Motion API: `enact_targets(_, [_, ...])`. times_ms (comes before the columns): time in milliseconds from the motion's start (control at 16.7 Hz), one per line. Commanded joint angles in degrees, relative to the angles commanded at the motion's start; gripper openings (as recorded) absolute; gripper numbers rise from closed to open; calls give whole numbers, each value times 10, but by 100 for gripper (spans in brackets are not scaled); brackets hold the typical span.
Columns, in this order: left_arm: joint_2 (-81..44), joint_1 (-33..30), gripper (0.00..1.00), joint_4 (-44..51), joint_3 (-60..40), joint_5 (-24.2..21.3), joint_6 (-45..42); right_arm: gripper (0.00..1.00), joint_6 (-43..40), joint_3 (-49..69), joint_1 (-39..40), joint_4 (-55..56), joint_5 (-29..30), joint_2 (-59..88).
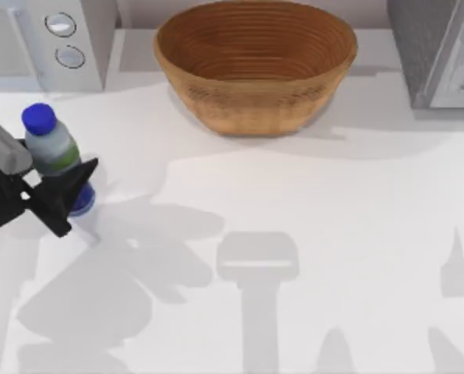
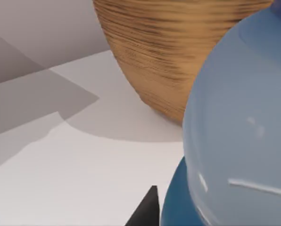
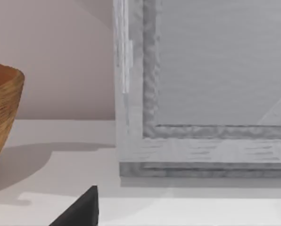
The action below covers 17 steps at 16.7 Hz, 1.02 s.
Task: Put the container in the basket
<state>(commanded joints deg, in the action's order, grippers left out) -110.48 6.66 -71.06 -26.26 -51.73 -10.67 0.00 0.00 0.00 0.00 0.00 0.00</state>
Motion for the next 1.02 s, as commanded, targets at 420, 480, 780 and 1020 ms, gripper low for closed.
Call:
enact_targets(420, [279, 108, 0, 250, 69, -132, -30, 100, 0, 0, 0, 0, 0, 0])
enact_targets(480, [302, 130, 0, 272, 79, -147, -40, 100, 0, 0, 0, 0, 0, 0])
enact_targets(780, [337, 164, 0, 300, 91, -171, -63, 100, 0, 0, 0, 0, 0, 0])
enact_targets(1020, [330, 156, 0, 302, 81, -165, -62, 100, 0, 0, 0, 0, 0, 0])
